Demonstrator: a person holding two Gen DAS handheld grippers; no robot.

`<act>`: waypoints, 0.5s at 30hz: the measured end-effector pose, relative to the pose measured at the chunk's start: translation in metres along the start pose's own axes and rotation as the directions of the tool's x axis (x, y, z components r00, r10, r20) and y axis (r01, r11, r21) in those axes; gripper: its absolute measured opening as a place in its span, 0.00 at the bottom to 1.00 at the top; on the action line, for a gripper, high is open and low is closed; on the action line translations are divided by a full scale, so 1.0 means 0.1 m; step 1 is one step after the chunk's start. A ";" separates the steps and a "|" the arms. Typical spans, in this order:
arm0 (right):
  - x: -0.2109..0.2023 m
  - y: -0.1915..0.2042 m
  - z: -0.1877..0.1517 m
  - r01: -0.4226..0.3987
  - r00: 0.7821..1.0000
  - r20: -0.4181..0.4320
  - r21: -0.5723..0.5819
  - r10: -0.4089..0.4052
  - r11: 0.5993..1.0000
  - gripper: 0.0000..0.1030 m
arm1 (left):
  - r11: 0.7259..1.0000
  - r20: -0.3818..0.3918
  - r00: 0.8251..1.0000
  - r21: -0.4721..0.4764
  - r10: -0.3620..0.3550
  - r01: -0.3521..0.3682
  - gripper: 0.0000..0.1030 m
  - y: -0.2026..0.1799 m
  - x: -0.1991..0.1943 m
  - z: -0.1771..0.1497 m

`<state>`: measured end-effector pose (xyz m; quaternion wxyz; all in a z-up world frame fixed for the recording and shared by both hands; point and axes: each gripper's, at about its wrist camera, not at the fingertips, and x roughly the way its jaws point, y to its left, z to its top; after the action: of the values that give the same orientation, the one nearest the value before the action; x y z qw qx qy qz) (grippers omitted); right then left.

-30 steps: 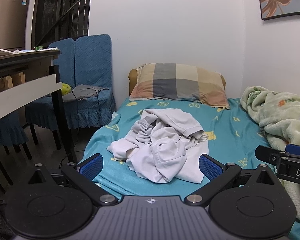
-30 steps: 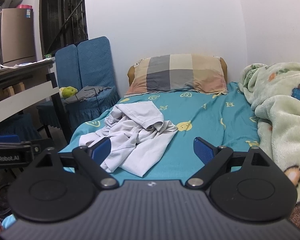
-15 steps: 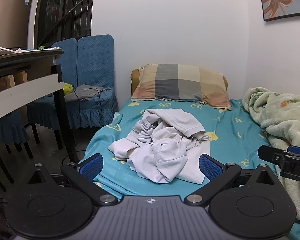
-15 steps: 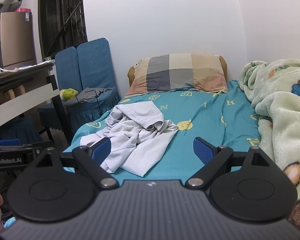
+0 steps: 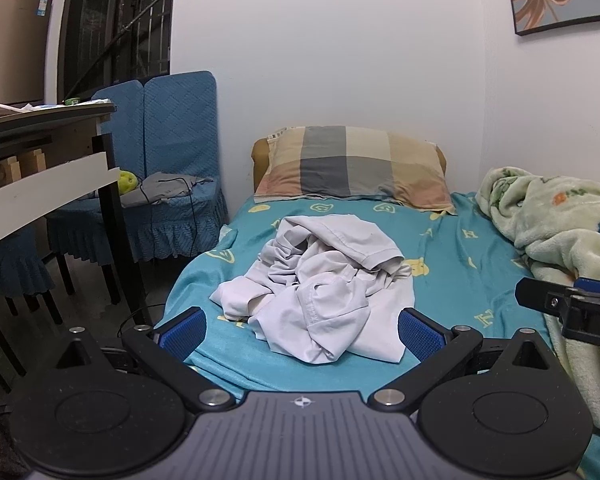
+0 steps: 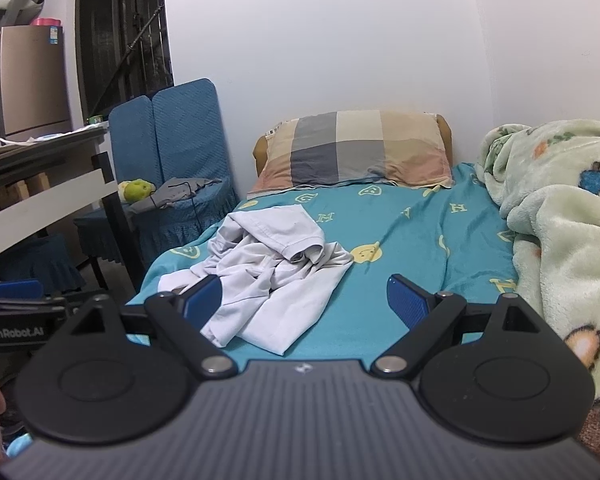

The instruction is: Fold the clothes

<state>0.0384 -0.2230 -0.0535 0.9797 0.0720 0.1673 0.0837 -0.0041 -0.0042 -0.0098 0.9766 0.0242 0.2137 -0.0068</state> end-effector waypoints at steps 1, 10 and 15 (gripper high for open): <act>0.00 -0.01 0.01 0.005 1.000 -0.001 0.003 -0.005 1.000 0.88 | 1.000 0.002 1.000 0.004 -0.003 0.003 1.00 0.00 0.00 0.00; -0.02 -0.06 0.03 0.027 1.000 -0.014 0.036 -0.026 0.999 0.88 | 0.995 -0.008 1.000 0.095 -0.010 0.011 1.00 -0.13 0.13 0.01; -0.03 -0.16 0.03 0.061 0.997 -0.041 0.083 -0.058 0.995 0.88 | 0.984 -0.025 0.998 0.171 -0.049 0.053 1.00 -0.29 0.41 0.11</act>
<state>0.0388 -0.2394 -0.0522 0.9745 0.1067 0.1916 0.0485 0.0375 -0.0339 -0.0181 0.9681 0.1029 0.2229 -0.0499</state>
